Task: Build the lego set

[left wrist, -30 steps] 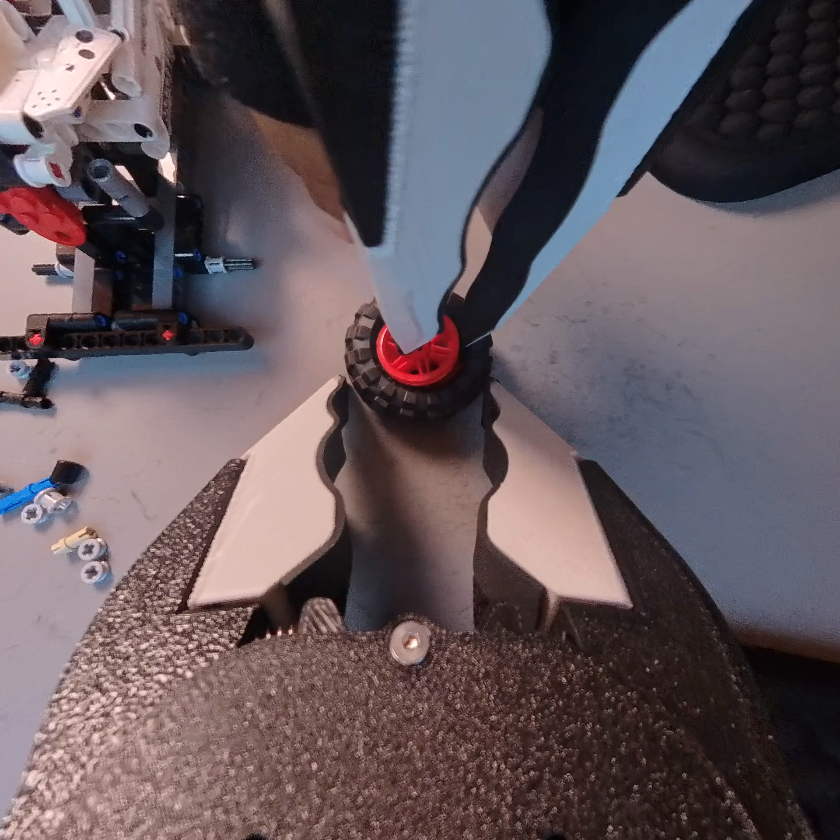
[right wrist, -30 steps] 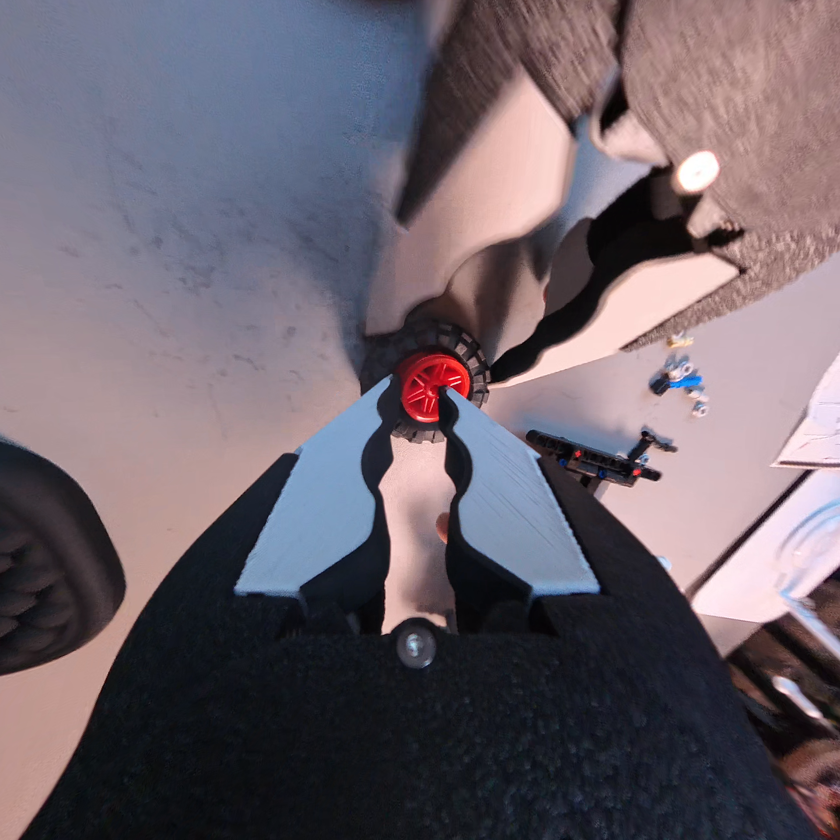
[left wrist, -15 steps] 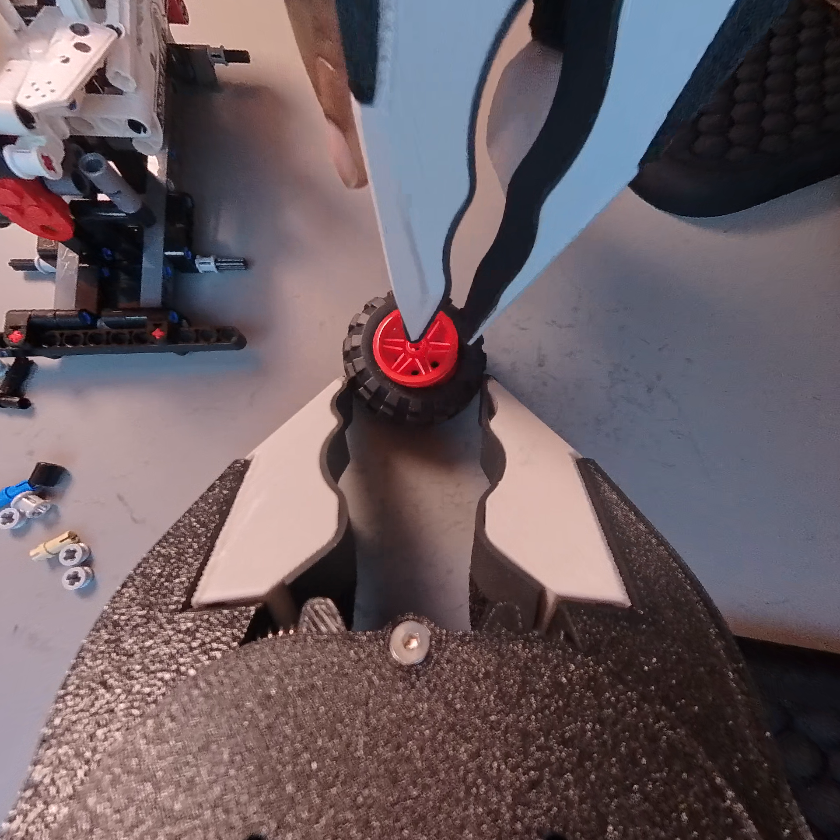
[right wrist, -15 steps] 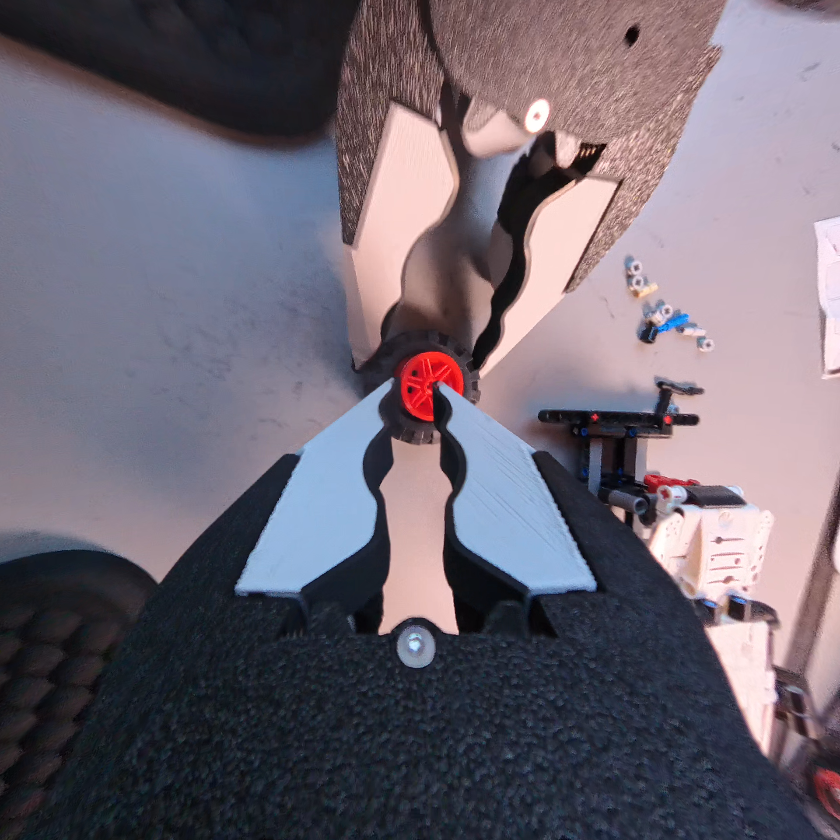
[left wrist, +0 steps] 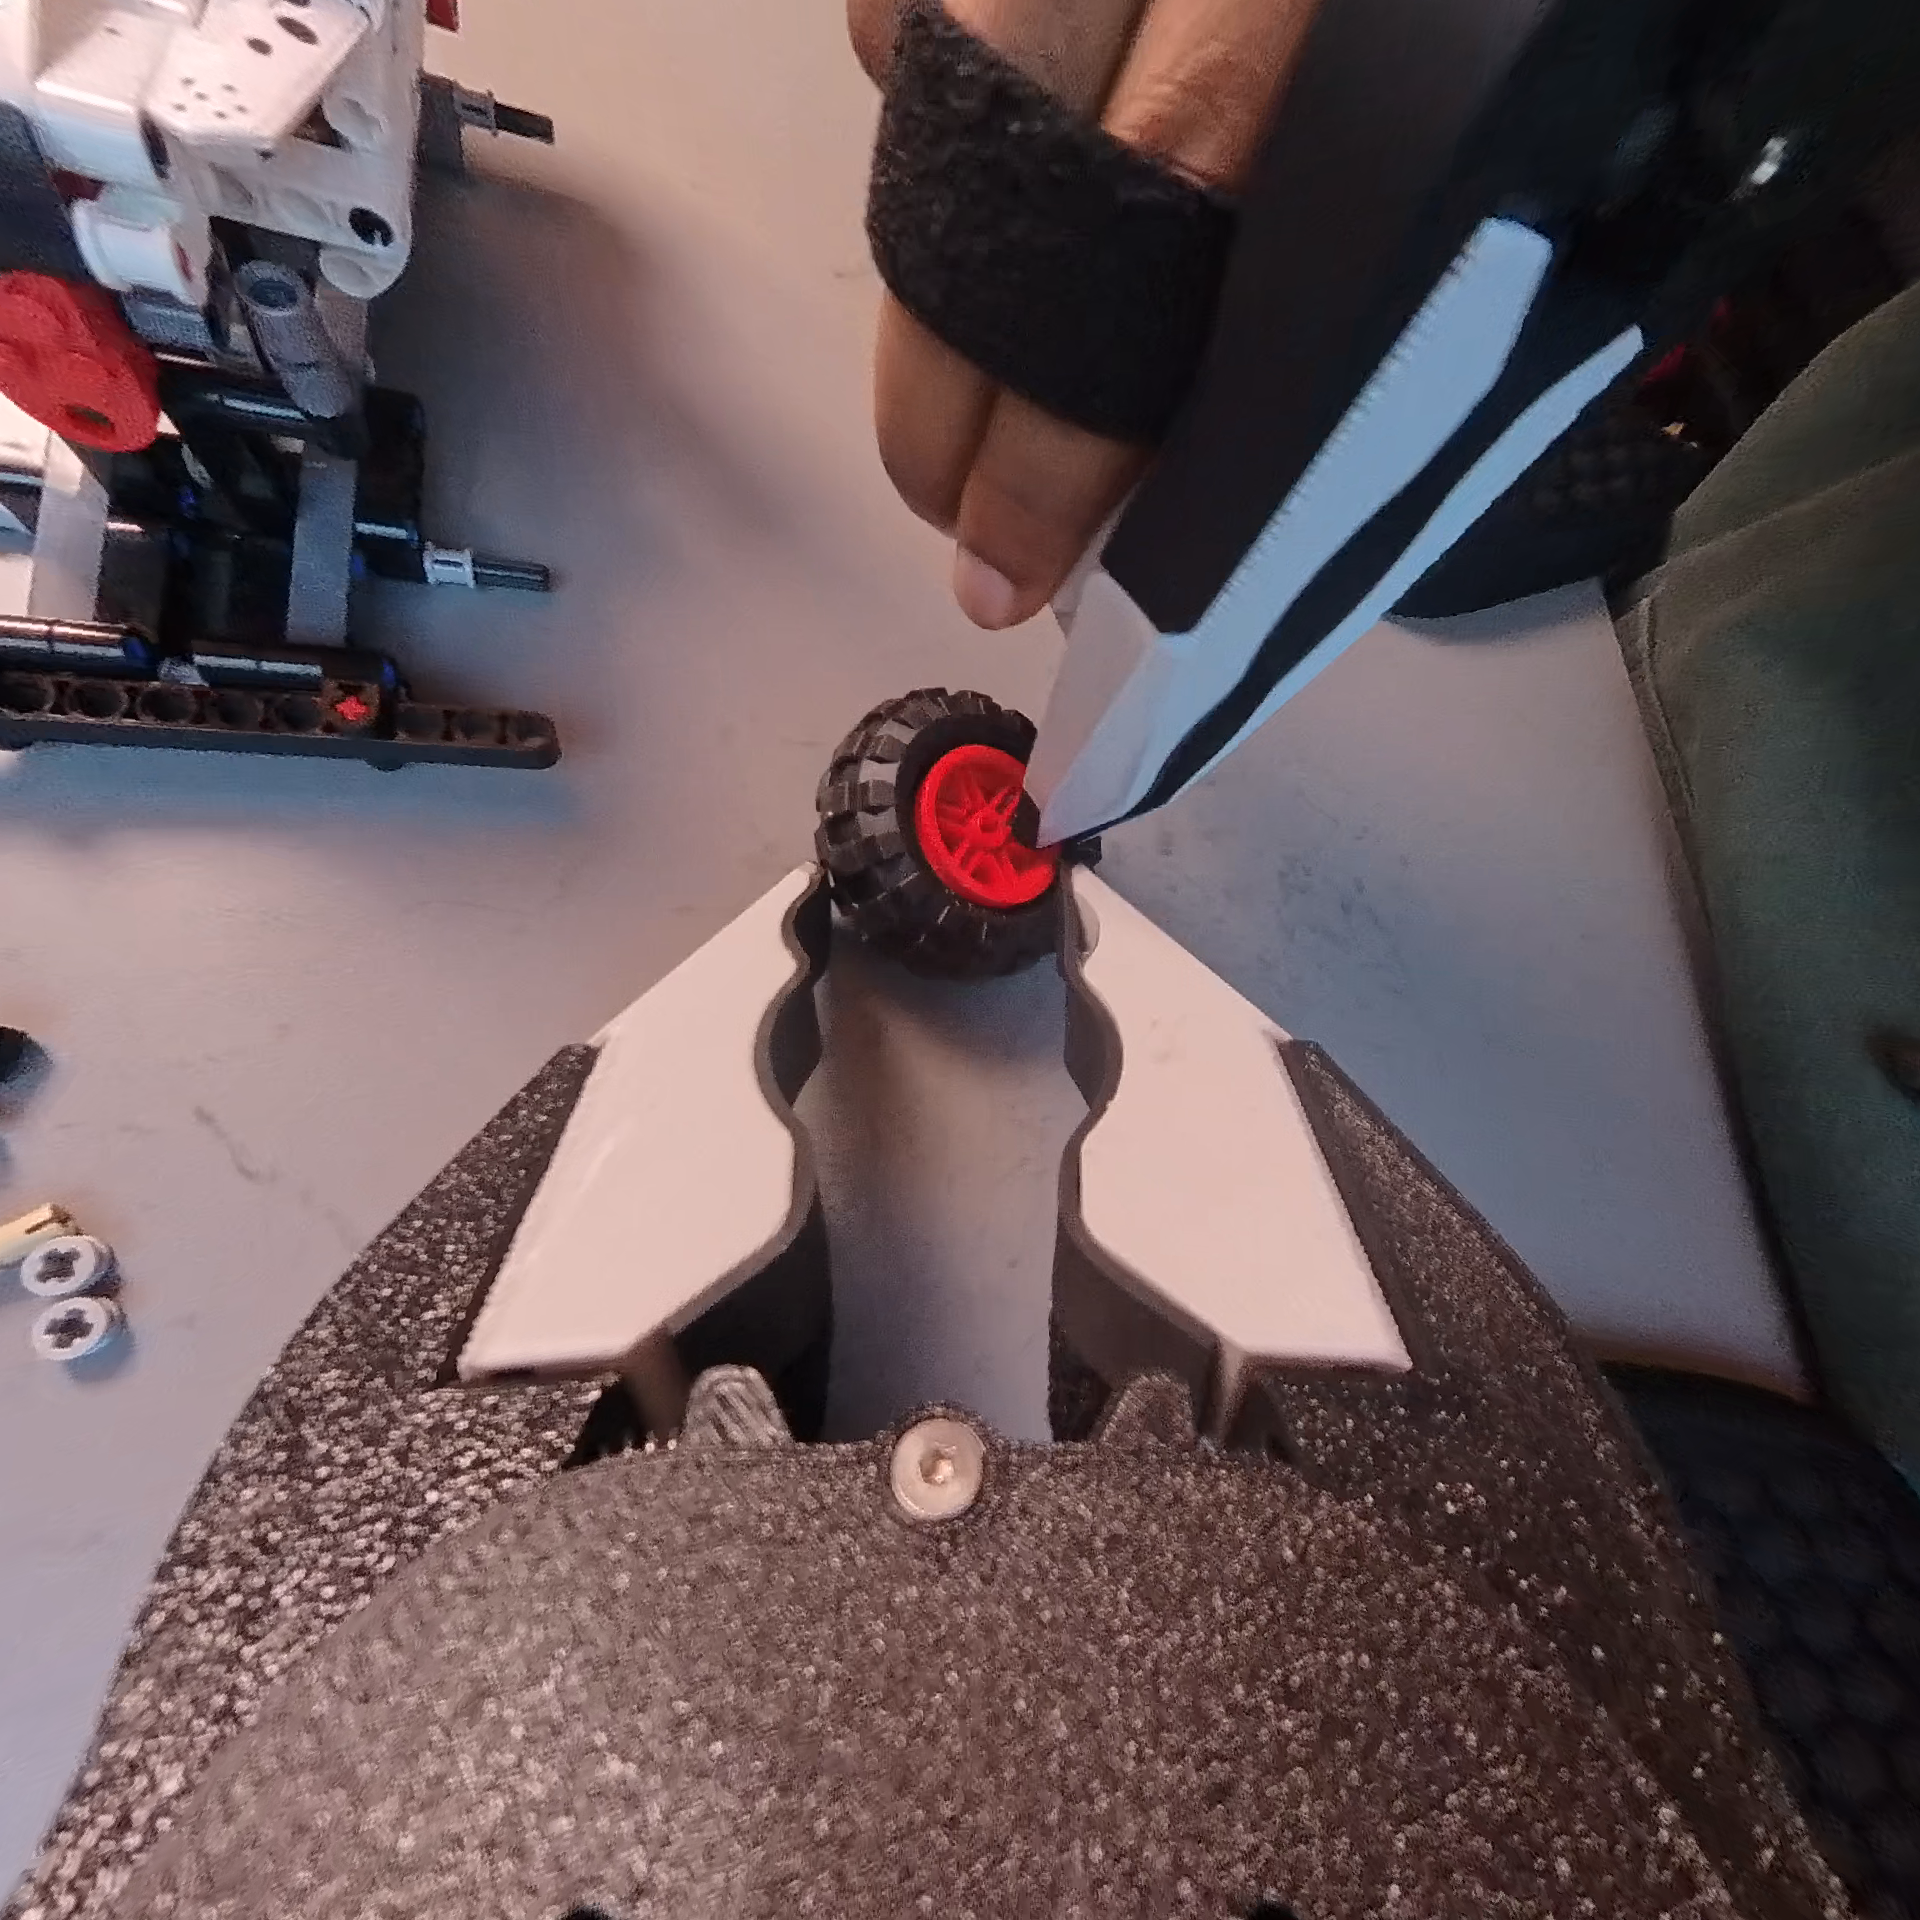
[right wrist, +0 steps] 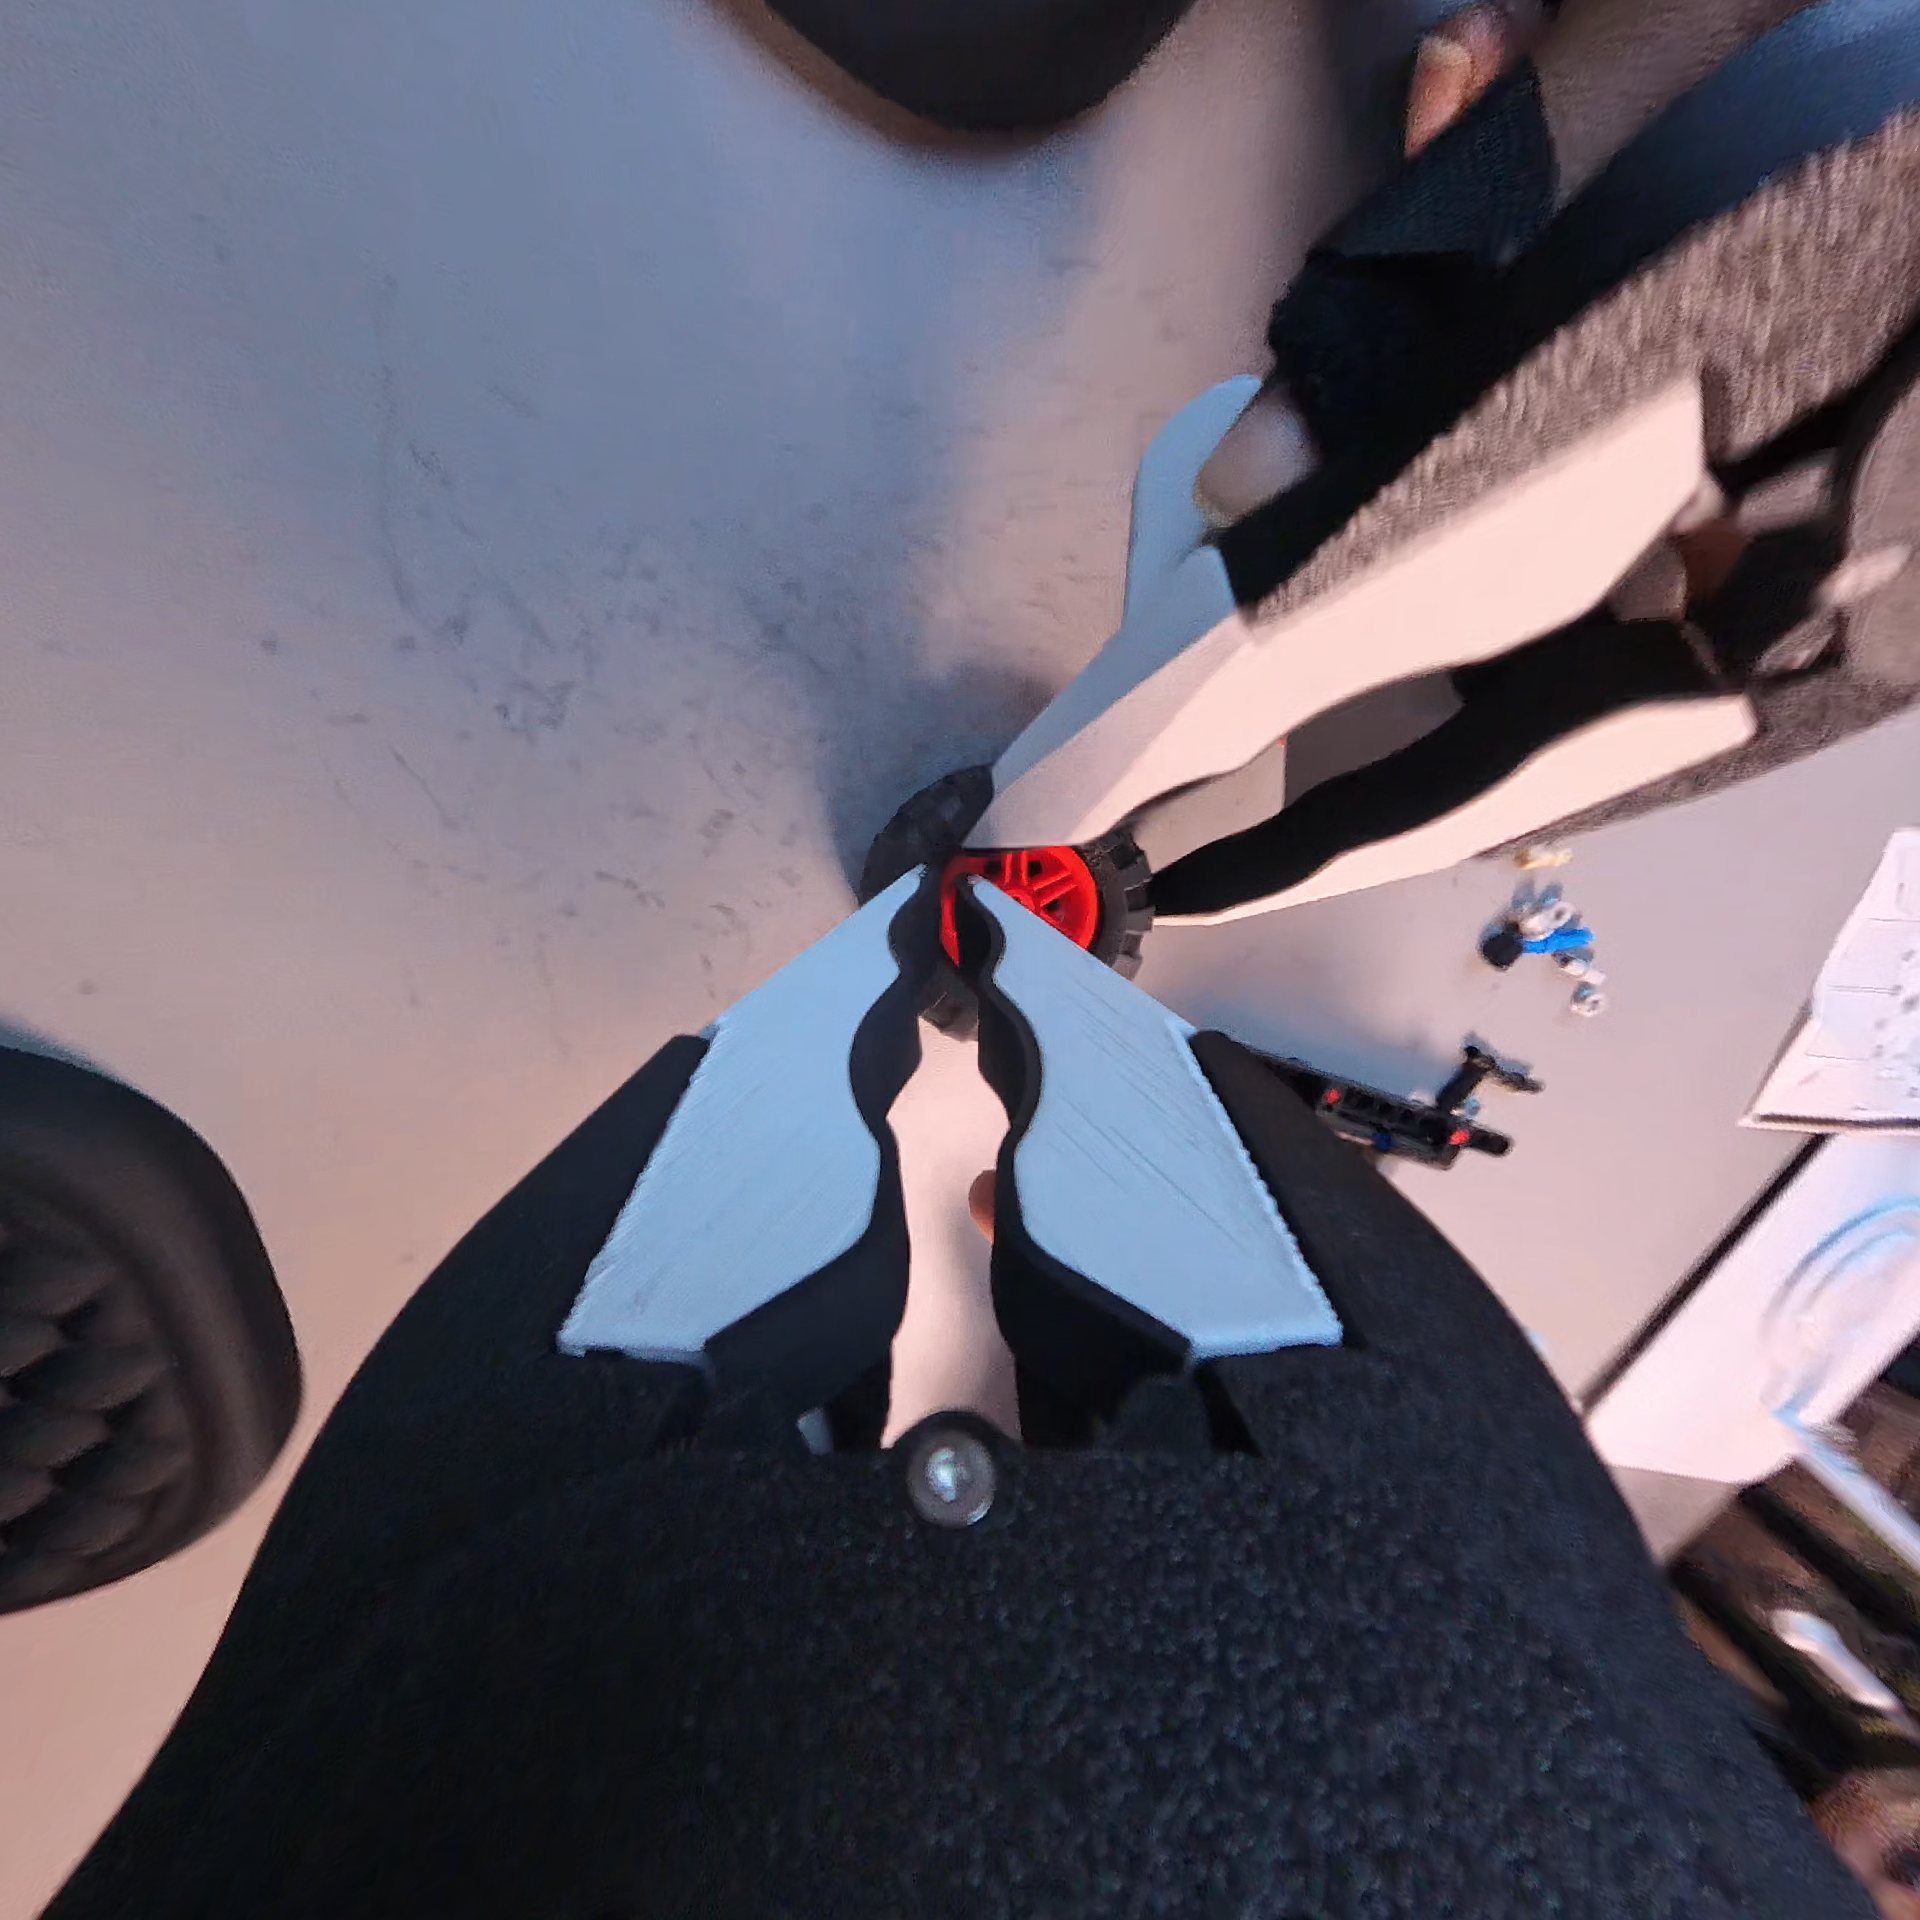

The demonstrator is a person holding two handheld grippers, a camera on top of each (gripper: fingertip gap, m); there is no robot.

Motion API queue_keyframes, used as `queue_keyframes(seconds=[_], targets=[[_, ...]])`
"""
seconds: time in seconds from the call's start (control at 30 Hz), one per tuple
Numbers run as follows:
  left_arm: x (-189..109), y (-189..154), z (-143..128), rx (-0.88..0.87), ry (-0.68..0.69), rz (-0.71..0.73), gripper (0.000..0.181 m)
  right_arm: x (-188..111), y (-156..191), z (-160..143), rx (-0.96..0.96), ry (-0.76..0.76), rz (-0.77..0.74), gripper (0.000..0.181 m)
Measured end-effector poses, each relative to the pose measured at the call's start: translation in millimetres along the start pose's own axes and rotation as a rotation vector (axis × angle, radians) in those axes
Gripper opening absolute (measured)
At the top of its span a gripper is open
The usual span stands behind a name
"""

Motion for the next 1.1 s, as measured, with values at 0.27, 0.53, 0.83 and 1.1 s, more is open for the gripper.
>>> queue_keyframes(seconds=[0.27, 0.53, 0.83, 1.1], targets=[[4, -4, -5, 0.178, 0.095, 0.136, 0.069, -12, -3, -17, 0.497, -0.287, -0.015, 0.019], [15, -7, -1, 0.264, 0.139, 0.147, 0.051, -3, 22, -10, 0.365, -0.205, -0.253, 0.028], [14, -6, 1, 0.187, 0.153, 0.113, 0.049, 3, 21, -4, 0.184, -0.057, -0.339, 0.023], [11, -8, 6, 0.219, 0.154, 0.129, 0.052, 1, 9, 4, 0.126, 0.022, -0.144, 0.019]])
Point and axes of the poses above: each gripper's, where its closed fingertips meet, x out along the fingers, z out of its top, y = z × x across the jaws, the point moved 6 cm from there along -x, back along the fingers, and after that the axes turned 15 degrees about x, right-handed, at the moved point
